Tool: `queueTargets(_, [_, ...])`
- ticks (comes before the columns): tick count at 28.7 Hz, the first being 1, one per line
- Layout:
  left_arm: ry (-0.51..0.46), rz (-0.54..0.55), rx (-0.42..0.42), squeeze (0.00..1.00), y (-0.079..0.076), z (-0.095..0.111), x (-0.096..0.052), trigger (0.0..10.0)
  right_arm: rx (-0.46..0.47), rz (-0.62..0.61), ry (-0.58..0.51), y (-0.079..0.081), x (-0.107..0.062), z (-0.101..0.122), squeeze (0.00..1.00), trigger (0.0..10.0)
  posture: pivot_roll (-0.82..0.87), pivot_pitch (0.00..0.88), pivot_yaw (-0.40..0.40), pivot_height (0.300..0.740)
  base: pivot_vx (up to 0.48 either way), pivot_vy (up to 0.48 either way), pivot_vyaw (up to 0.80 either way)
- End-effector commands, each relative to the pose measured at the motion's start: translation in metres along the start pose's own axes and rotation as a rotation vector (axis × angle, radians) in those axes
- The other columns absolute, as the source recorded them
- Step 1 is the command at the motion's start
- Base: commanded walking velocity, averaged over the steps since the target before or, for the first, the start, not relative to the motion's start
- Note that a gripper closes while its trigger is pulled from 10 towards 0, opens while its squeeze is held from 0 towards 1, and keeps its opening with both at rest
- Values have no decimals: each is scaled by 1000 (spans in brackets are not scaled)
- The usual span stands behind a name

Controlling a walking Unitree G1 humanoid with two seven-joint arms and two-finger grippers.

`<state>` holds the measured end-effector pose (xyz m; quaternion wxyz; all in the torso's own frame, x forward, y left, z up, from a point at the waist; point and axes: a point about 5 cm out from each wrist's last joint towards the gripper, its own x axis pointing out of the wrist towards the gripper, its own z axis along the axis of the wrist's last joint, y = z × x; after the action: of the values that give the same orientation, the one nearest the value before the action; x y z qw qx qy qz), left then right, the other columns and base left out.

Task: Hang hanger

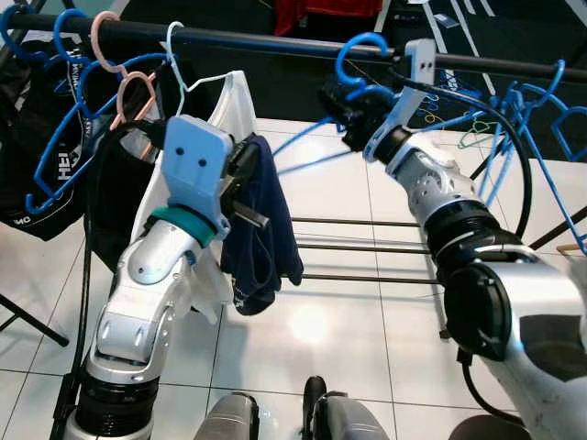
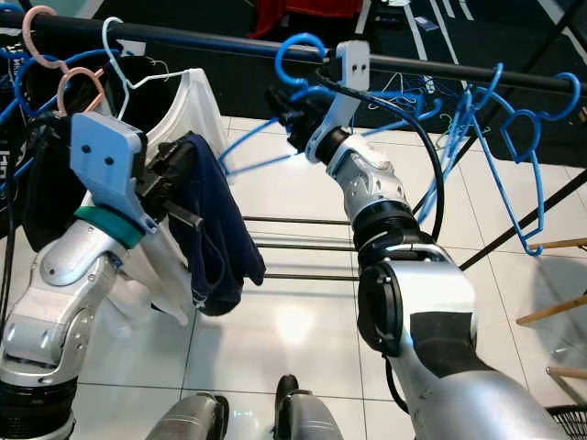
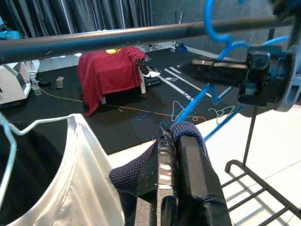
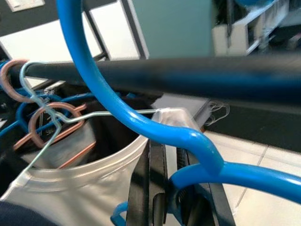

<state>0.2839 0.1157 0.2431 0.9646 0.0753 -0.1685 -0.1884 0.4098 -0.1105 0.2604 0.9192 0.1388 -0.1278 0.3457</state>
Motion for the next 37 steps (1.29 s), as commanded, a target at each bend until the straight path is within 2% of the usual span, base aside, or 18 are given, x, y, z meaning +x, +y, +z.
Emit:
queueTargets(1, [-13, -5, 0, 0, -5, 1, 0, 10000, -12, -24, -24, -2, -4, -2, 0, 10000, 140, 129, -11, 740, 0, 0, 0])
queueTargets(2, [-13, -5, 0, 0, -5, 1, 0, 10000, -12, -24, -24, -2, -4, -2, 0, 10000, 140, 129, -11, 740, 0, 0, 0])
queueTargets(4, [25, 35, -30, 0, -7, -7, -5, 10000, -33, -69, -98, 5, -12, -8, 0, 10000, 94, 116, -10, 740, 0, 0, 0])
queueTargets(7, [25, 35, -30, 0, -7, -7, -5, 10000, -33, -69, -98, 5, -12, -8, 0, 10000, 94, 116, -10, 740, 0, 0, 0])
queueTargets(11, [79, 85, -66, 0, 0, -18, -11, 10000, -84, -154, -132, 25, -35, -36, 0, 10000, 54, 109, 3, 740, 0, 0, 0])
queueTargets(12, [79, 85, -66, 0, 0, -18, -11, 10000, -84, -154, -132, 25, -35, -36, 0, 10000, 54, 109, 3, 740, 0, 0, 0])
queueTargets(16, [103, 88, -71, 0, 3, -22, -14, 10000, -112, -196, -123, 37, -52, -53, 0, 10000, 41, 114, 3, 740, 0, 0, 0])
queueTargets(17, [106, 93, -71, 0, 3, -23, -14, 10000, -170, -218, -107, 39, -61, -60, 0, 10000, 37, 115, 4, 740, 0, 0, 0])
queueTargets(18, [106, 93, -71, 0, 3, -23, -14, 10000, -170, -218, -107, 39, -61, -60, 0, 10000, 37, 115, 4, 740, 0, 0, 0])
queueTargets(19, [107, 97, -72, 0, 2, -24, -15, 10000, -217, -233, -98, 40, -67, -63, 0, 10000, 30, 116, 3, 740, 0, 0, 0])
queueTargets(21, [107, 97, -72, 0, 2, -24, -15, 10000, -217, -233, -98, 40, -67, -63, 0, 10000, 30, 116, 3, 740, 0, 0, 0])
queueTargets(22, [108, 100, -71, 0, -1, -25, -16, 10000, -279, -245, -95, 40, -72, -62, 0, 10000, 27, 118, 2, 740, 0, 0, 0])
queueTargets(26, [94, 94, -74, 0, -6, -24, -15, 10000, -345, -256, -94, 41, -76, -60, 0, 10000, 27, 118, 4, 740, 0, 0, 0])
queueTargets(27, [79, 74, -71, 0, -8, -21, -14, 10000, -310, -238, -92, 44, -75, -60, 0, 10000, 30, 120, 3, 740, 0, 0, 0])
queueTargets(32, [64, 37, -45, 0, -8, -17, -14, 10000, -264, -167, -88, 58, -72, -54, 0, 10000, 25, 119, 3, 740, 0, 0, 0])
queueTargets(35, [65, 38, -38, 0, -4, -17, -15, 10000, -224, -170, -101, 58, -74, -47, 0, 10000, 18, 121, 0, 740, 0, 0, 0])
queueTargets(36, [69, 32, -2, 0, -1, -17, -14, 10000, -178, -159, -111, 57, -76, -39, 0, 10000, 14, 127, 0, 740, 0, 0, 0])
queueTargets(37, [69, 32, -2, 0, -1, -17, -14, 10000, -178, -159, -111, 57, -76, -39, 0, 10000, 14, 127, 0, 740, 0, 0, 0])
